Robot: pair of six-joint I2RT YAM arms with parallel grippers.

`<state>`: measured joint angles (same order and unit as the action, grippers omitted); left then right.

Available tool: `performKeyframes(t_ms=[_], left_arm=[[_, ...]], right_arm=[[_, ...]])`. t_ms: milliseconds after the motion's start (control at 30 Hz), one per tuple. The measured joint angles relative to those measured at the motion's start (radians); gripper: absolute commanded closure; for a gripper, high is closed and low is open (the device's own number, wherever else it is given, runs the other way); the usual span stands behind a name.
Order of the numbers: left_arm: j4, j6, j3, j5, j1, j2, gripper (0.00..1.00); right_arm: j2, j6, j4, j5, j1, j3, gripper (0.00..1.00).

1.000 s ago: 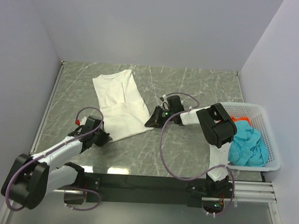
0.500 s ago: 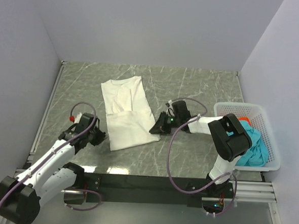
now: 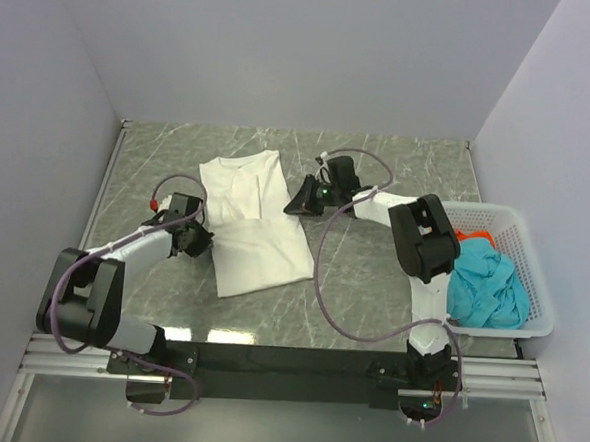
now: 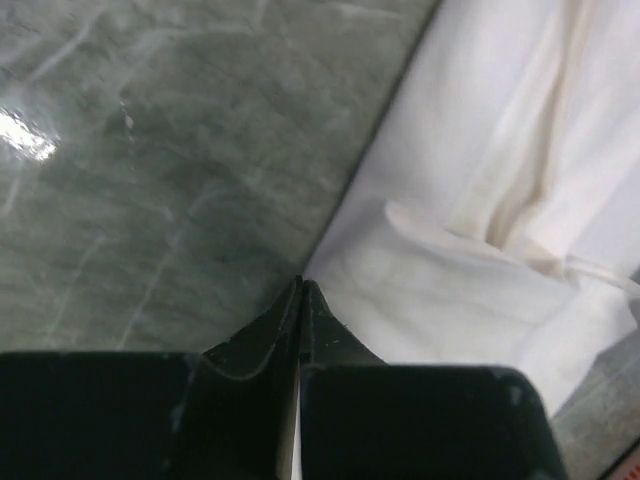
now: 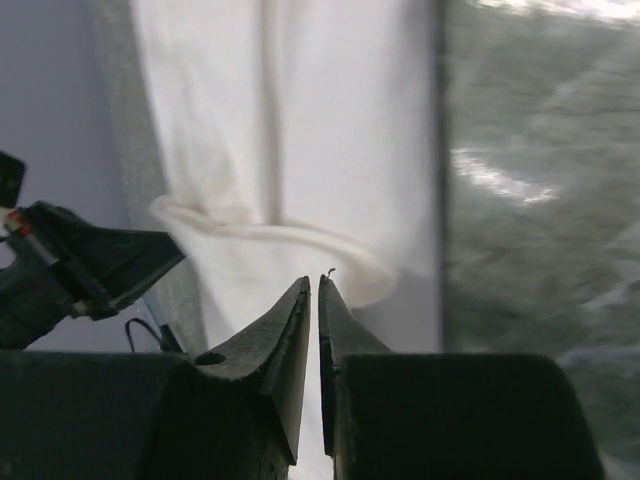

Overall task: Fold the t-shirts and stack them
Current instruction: Fold the tshirt

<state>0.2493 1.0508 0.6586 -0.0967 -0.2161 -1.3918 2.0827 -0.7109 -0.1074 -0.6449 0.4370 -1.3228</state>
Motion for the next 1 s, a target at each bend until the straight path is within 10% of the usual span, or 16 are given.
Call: performKeyframes(t_ms=[567, 1000], left_arm=[[-0.052, -0.096, 0.189, 0.06, 0.101, -0.25, 0.96], [0.145, -0.114, 0.106, -0.023, 0.104, 0.093, 0.52]], right_arm=[[0.071, -0.084, -0.011, 0.01, -0.053, 0.046, 0.86], [-0.193, 0.025, 0.105, 0.05, -0.055, 0.132, 0.74]])
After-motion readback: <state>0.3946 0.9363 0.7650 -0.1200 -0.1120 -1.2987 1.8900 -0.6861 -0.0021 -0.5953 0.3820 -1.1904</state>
